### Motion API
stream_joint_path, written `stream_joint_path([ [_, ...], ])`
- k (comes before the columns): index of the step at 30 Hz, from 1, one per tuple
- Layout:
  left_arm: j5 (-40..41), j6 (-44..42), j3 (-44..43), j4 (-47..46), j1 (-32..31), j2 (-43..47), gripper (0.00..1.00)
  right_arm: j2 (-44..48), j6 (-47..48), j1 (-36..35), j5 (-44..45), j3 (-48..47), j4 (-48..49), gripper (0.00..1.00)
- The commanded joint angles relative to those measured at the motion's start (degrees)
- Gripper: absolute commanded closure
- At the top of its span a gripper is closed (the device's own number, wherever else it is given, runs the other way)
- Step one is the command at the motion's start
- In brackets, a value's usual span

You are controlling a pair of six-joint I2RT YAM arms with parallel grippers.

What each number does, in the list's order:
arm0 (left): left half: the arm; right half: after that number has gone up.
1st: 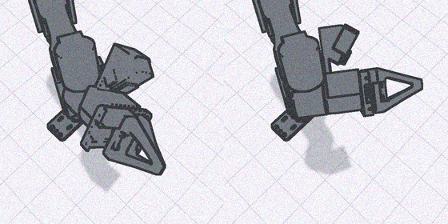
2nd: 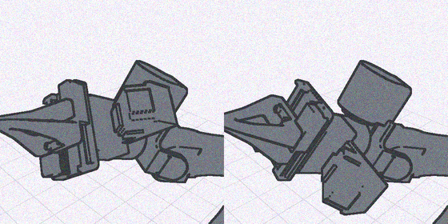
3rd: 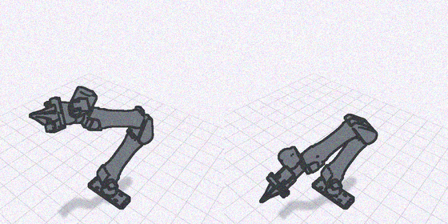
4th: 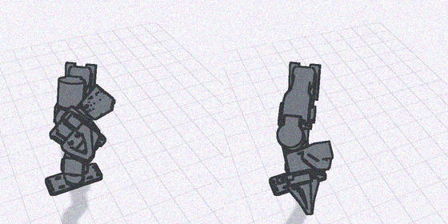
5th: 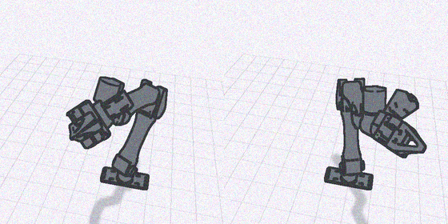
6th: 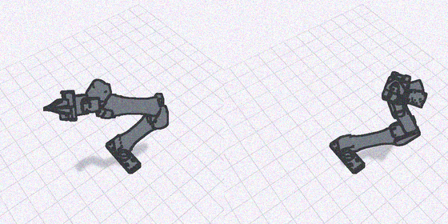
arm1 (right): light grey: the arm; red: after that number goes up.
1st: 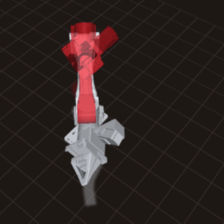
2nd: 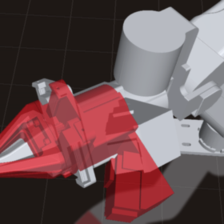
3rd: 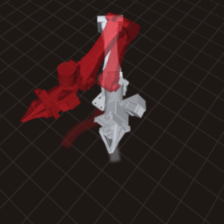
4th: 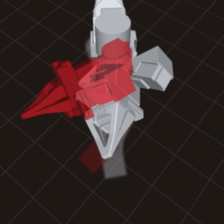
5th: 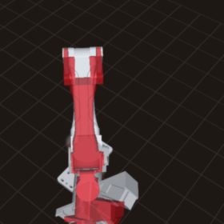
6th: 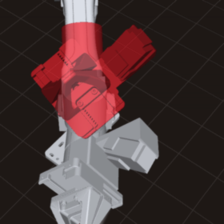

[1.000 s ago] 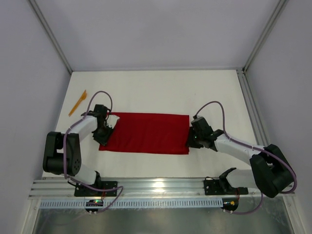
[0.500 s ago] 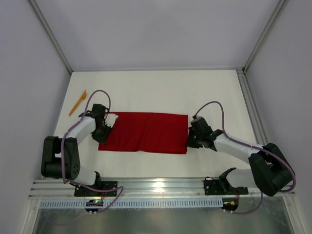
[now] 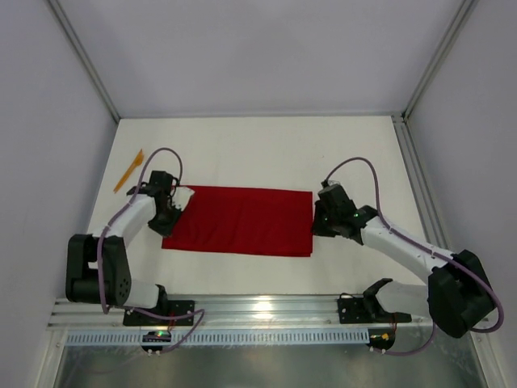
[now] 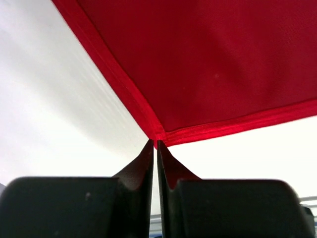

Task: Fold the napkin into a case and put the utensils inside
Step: Rotate the rectangle-folded napkin.

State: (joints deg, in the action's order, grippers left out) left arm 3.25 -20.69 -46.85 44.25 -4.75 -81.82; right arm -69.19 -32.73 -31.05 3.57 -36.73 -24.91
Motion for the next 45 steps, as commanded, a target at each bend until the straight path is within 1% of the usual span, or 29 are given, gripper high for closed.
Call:
stream_joint_path([
  [1,-8.2,-1.5,-7.8,1.9,0.2,7.1,0.89,1.3,3.5,-0.2,0.8,-9.5,0.4,0.73],
  [2,-8.9,-0.4,-11.1,1.1,0.0,7.3,0.82,-0.2,3.9,-0.2,-0.6,-13.9,2.2,0.73],
  [4,-8.3,0.4,-14.1,-0.6,-0.7,4.7,0.77,-7.1,4.3,-0.2,-2.2,-18.6,4.0,0.74],
  [5,-7.6,1.3,-16.9,-3.0,-1.0,2.9,0.77,-9.9,4.8,-0.2,-5.0,-23.5,6.0,0.76],
  [6,-6.8,1.9,-18.3,-4.3,-1.2,0.9,0.77,-13.0,4.7,-0.2,-6.0,-25.9,6.8,0.78],
  [7,-5.8,2.7,-19.7,-5.6,-1.7,-3.7,0.77,-19.7,4.3,-0.2,-7.4,-28.5,7.6,0.8],
  [8,-5.4,3.5,-22.6,-6.4,-2.0,-6.3,0.78,-23.1,4.1,-0.2,-9.0,-33.9,8.5,0.85],
  [9,-4.9,4.7,-24.2,-7.5,-2.8,-8.7,0.79,-26.7,2.9,-0.2,-12.4,-36.6,8.8,0.87],
  [10,-4.1,5.2,-25.6,-8.0,-3.5,-13.0,0.79,-33.5,2.3,-0.2,-14.4,-39.5,9.1,0.9],
  [11,-3.9,5.4,-27.7,-8.7,-4.1,-14.8,0.8,-36.7,1.4,-0.2,-15.8,-45.0,8.8,0.97],
  [13,-3.9,5.8,-29.4,-11.5,-5.5,-18.0,0.8,-44.1,-2.1,-0.3,-19.9,-48.7,9.6,0.97],
  [15,-3.9,6.4,-31.5,-13.0,-5.6,-22.4,0.8,-47.1,-3.6,-1.3,-19.9,-51.4,10.7,0.97],
  [17,-1.1,6.7,-33.7,-13.3,-5.4,-25.6,0.81,-49.8,-4.9,-1.7,-18.5,-51.9,11.5,0.97],
  [18,-0.9,7.0,-34.0,-13.4,-4.7,-28.3,0.81,-50.4,-5.5,-1.6,-18.1,-51.7,11.5,0.97],
  [21,0.8,7.4,-34.6,-15.2,-2.8,-32.6,0.81,-51.6,-6.1,-0.8,-14.0,-50.9,10.3,0.97],
  [25,3.1,6.4,-34.9,-17.5,-1.4,-36.8,0.82,-50.6,-8.0,3.2,-12.4,-44.8,13.0,0.97],
  [26,2.6,6.8,-36.7,-15.9,-1.3,-37.7,0.82,-50.5,-8.2,3.8,-12.4,-42.6,13.1,0.97],
  [28,2.5,7.1,-37.5,-15.2,-1.0,-39.2,0.83,-49.4,-8.3,4.9,-12.0,-40.0,14.2,0.97],
  [32,3.4,7.7,-37.9,-14.0,-1.0,-39.7,0.83,-45.2,-8.0,8.1,-11.0,-33.2,15.2,0.97],
  [39,2.9,8.1,-38.8,-12.9,-0.9,-40.9,0.84,-38.5,-5.8,10.8,-10.3,-28.4,14.2,0.97],
  [42,2.1,8.1,-38.4,-13.4,-0.9,-39.5,0.84,-37.2,-4.3,10.7,-12.9,-29.2,14.7,0.97],
  [43,2.2,8.1,-38.6,-13.0,-1.0,-38.8,0.84,-37.2,-3.4,10.5,-13.4,-30.1,13.4,0.97],
  [45,2.9,8.0,-39.8,-12.5,-1.0,-35.7,0.84,-36.2,-2.4,10.0,-12.9,-32.1,12.6,0.97],
])
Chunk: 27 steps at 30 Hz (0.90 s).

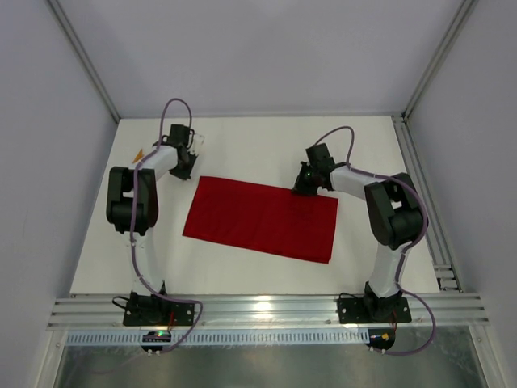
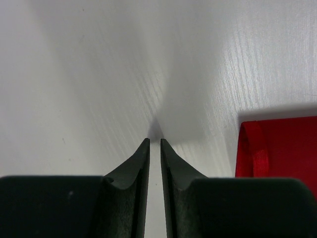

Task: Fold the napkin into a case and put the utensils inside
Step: Rotate the rectangle-folded napkin.

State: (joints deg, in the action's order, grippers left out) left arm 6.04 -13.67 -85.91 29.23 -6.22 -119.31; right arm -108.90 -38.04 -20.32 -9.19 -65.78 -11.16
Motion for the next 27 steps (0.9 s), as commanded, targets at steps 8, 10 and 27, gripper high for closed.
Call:
stream_joint_path([
  [8,-2.5,-4.9,3.1,1.3,-9.2,12.3,0.82,10.1,3.0,-2.4,1.1,-3.6,-2.8,0.97],
  [10,-1.7,-6.3,4.0,0.4,-11.4,9.9,0.82,11.9,2.4,-2.5,0.8,-1.2,-2.1,0.97],
  [27,6.5,-4.8,-7.1,-0.7,-9.4,-7.7,0.85,10.0,4.4,9.9,-1.0,14.5,2.5,0.97],
])
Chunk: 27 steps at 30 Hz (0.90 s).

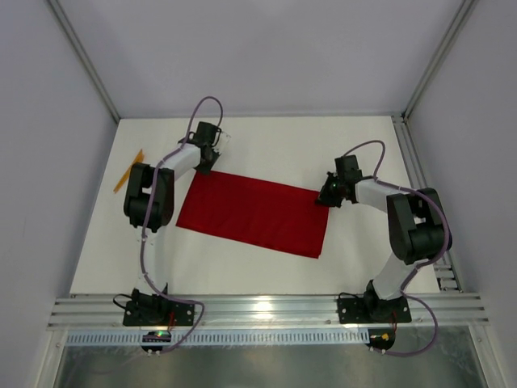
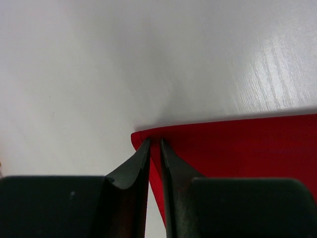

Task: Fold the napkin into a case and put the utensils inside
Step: Rotate the rectangle-folded napkin.

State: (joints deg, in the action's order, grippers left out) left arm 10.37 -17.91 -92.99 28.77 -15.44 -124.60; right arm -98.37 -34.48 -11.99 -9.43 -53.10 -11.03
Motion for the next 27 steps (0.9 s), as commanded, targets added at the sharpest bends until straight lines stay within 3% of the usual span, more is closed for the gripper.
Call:
stream_joint_path([
  [1,2.1,-0.5,0.4,-0.4,-0.2,-2.6,0.85,-0.5,0.9,1.9,-0.9,2.5,2.7,0.97],
  [8,3.0,-1.2,0.9,-2.0,-0.1,-2.5,0.85,0.0,2.6,2.6,-0.1,1.9,0.9,0.97],
  [14,4.4,-2.6,-0.5,-2.4,0.1,-1.5,0.84,6.1,4.2,2.9,-0.9,0.4,-3.2,0.97],
  [18,2.7,-2.5,-2.1,-1.0,0.1,1.5,0.83,10.6,6.7,3.0,3.4,-2.8,-6.7,0.97],
  [27,0.8,-1.2,1.1,0.2,-0.1,7.4,0.83,0.1,2.4,1.4,-3.0,-8.9,-2.2,0.97],
])
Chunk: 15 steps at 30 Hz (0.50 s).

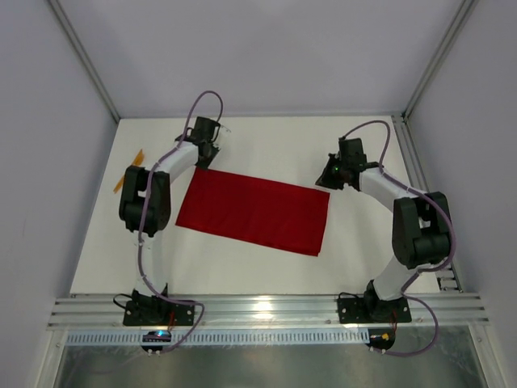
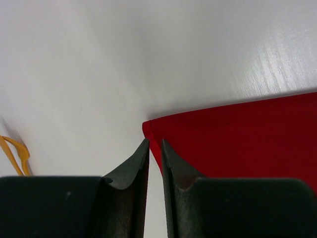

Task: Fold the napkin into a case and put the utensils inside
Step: Rotate the rectangle-folded napkin.

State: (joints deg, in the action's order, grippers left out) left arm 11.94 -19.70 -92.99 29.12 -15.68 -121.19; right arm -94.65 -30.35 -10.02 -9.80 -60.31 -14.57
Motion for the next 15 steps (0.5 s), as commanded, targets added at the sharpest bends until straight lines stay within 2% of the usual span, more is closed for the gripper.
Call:
stream_joint_path([
  [1,-1.0,0.5,1.9,-0.6,0.1,4.5,0.83,-4.4,-1.8,-0.6,-1.9,-1.7,1.1,0.97],
  [5,0.4,0.1,4.7,-2.1,0.2,4.0,0.82,-6.2,-3.5,1.1,-1.4,-0.1,2.8,0.97],
  [10,2.9,0.3,2.9,-2.6,0.7,-1.8,0.82,-6.8,-5.2,3.3,-1.1,2.9,5.0,0.97],
  [15,3.5,0.3,2.1,-3.3,0.8,-3.4,0.83,-8.4,-4.5,3.3,-2.7,2.2,4.5,0.97],
])
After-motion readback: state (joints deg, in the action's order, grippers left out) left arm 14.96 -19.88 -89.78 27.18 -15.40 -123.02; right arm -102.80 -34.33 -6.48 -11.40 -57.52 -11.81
